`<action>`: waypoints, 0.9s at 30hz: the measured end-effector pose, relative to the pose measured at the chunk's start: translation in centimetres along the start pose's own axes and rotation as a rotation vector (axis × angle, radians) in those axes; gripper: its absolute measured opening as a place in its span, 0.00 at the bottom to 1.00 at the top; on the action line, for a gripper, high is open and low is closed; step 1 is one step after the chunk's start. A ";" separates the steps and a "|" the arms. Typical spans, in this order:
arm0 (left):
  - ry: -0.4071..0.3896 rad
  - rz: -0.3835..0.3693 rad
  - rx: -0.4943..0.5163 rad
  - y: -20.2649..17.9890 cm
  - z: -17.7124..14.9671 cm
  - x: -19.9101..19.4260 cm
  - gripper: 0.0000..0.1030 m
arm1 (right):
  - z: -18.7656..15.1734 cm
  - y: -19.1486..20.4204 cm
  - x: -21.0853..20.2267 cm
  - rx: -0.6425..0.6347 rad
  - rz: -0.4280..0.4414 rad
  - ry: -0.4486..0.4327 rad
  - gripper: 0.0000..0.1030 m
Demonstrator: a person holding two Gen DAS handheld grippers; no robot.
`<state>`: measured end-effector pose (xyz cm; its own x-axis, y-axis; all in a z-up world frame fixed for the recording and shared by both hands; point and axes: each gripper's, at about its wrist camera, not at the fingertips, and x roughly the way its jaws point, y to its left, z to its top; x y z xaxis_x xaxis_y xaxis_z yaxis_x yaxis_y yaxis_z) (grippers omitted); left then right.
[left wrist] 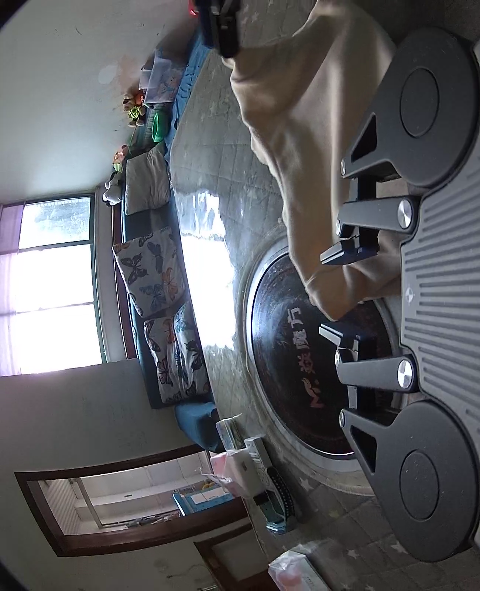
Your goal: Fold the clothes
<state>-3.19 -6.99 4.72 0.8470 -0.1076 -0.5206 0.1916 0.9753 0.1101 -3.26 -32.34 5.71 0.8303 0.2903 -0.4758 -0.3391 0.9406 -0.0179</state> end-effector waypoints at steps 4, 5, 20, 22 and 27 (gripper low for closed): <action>0.055 -0.035 -0.047 0.2 -1.3 -0.4 0.38 | -2.5 -0.3 -0.1 0.058 -0.025 0.063 0.43; 0.071 -0.040 -0.056 0.3 -1.6 -0.3 0.38 | -3.2 -0.9 -0.1 0.117 -0.018 0.084 0.43; 0.170 -0.172 -0.139 1.2 -3.4 -1.2 0.24 | -6.8 -1.6 -0.9 0.234 0.028 0.196 0.20; 0.179 -0.186 -0.122 1.3 -3.9 -2.1 0.24 | -7.0 -1.5 -1.5 0.249 0.053 0.212 0.17; 0.188 -0.224 -0.113 2.1 -4.4 -3.7 0.29 | -7.5 -2.0 -3.7 0.260 0.108 0.274 0.21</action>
<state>-8.14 -3.68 3.16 0.6816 -0.2945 -0.6699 0.2976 0.9479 -0.1139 -8.99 -36.65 0.88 0.6350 0.3648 -0.6809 -0.2652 0.9308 0.2514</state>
